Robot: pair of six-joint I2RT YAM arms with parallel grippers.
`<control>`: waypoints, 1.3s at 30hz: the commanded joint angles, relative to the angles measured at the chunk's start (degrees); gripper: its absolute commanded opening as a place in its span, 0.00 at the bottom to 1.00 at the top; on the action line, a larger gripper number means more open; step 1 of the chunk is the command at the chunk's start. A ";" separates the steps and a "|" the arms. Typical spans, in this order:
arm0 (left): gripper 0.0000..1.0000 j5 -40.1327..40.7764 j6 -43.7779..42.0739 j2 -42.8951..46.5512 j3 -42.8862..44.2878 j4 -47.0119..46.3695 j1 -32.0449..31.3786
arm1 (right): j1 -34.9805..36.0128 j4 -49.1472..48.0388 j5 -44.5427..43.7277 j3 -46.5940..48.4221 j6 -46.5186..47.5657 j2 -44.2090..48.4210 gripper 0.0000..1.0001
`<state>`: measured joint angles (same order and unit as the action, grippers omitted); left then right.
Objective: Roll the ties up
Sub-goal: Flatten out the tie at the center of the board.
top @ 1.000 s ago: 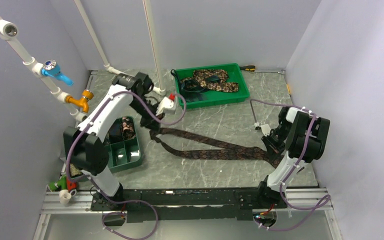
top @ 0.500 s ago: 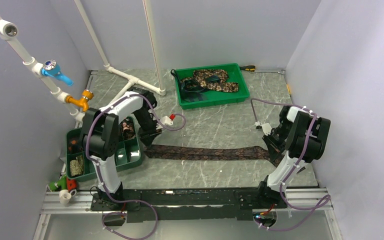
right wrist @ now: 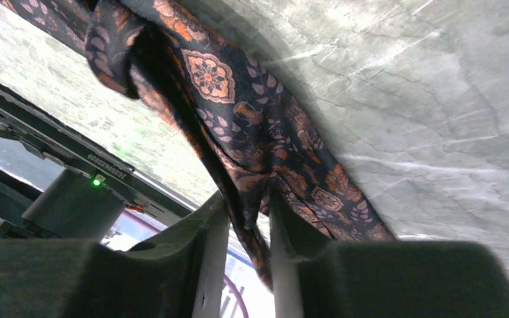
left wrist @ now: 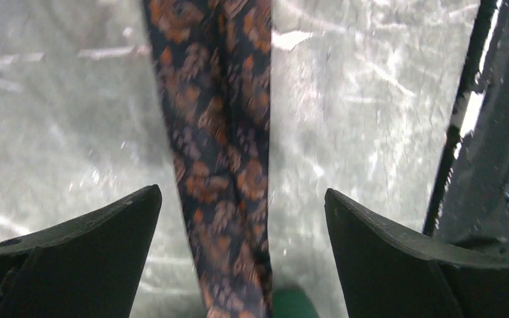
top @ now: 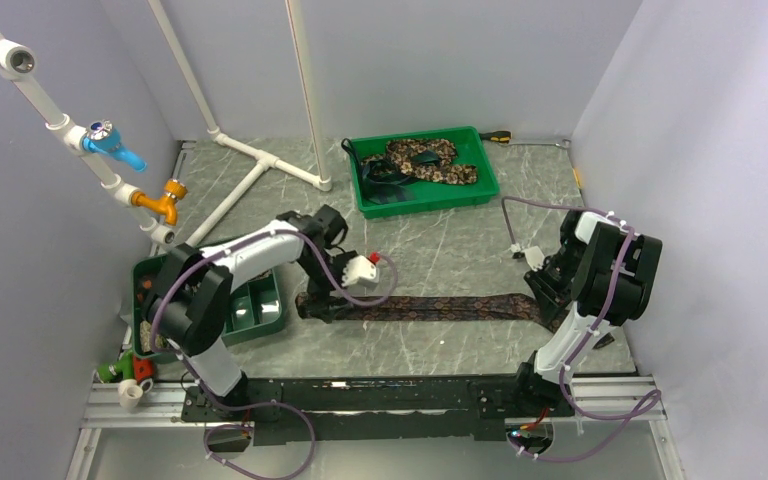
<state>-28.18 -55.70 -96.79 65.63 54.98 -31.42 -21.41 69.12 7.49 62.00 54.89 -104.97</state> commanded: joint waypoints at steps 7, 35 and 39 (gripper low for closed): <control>0.91 20.25 9.64 2.73 -14.44 -27.77 -11.73 | -0.49 -4.07 -5.67 0.05 0.91 7.87 0.46; 0.99 7.26 27.22 24.63 -9.12 -39.29 4.31 | -3.64 7.73 7.66 5.43 3.72 14.75 0.64; 0.99 5.56 37.13 26.71 -11.51 -46.80 4.33 | -0.86 -0.03 2.27 -6.59 3.33 20.67 0.68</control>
<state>-17.87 -31.57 -70.26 55.64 17.34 -26.70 -24.77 70.76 11.09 64.29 55.99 -88.16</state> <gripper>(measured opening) 0.994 0.683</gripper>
